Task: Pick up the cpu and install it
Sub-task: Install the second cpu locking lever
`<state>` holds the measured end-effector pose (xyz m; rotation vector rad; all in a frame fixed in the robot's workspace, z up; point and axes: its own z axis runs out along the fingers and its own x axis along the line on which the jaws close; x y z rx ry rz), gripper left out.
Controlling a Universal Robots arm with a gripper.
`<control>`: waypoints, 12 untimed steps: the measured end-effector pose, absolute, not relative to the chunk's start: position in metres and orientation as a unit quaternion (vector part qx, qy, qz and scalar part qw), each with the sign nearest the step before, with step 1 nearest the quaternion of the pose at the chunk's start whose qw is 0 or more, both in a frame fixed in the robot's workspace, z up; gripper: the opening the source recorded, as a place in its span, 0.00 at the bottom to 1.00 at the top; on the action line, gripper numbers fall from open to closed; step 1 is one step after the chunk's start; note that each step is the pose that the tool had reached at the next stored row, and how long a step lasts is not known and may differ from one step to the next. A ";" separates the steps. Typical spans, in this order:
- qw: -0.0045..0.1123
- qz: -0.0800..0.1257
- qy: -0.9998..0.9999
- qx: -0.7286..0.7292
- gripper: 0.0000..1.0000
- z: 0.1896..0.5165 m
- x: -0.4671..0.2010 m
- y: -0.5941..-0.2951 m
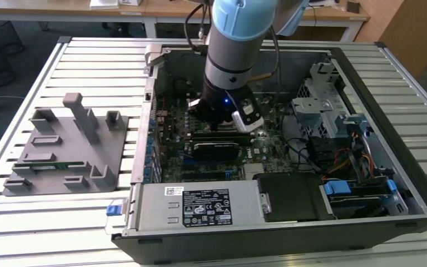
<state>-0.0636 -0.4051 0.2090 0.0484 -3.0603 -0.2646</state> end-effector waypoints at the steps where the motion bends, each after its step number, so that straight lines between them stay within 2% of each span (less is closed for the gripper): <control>1: 0.035 -0.088 -0.995 0.016 0.11 0.209 -0.064 -0.407; 12: 0.034 -0.104 -0.994 0.016 0.11 0.206 -0.070 -0.416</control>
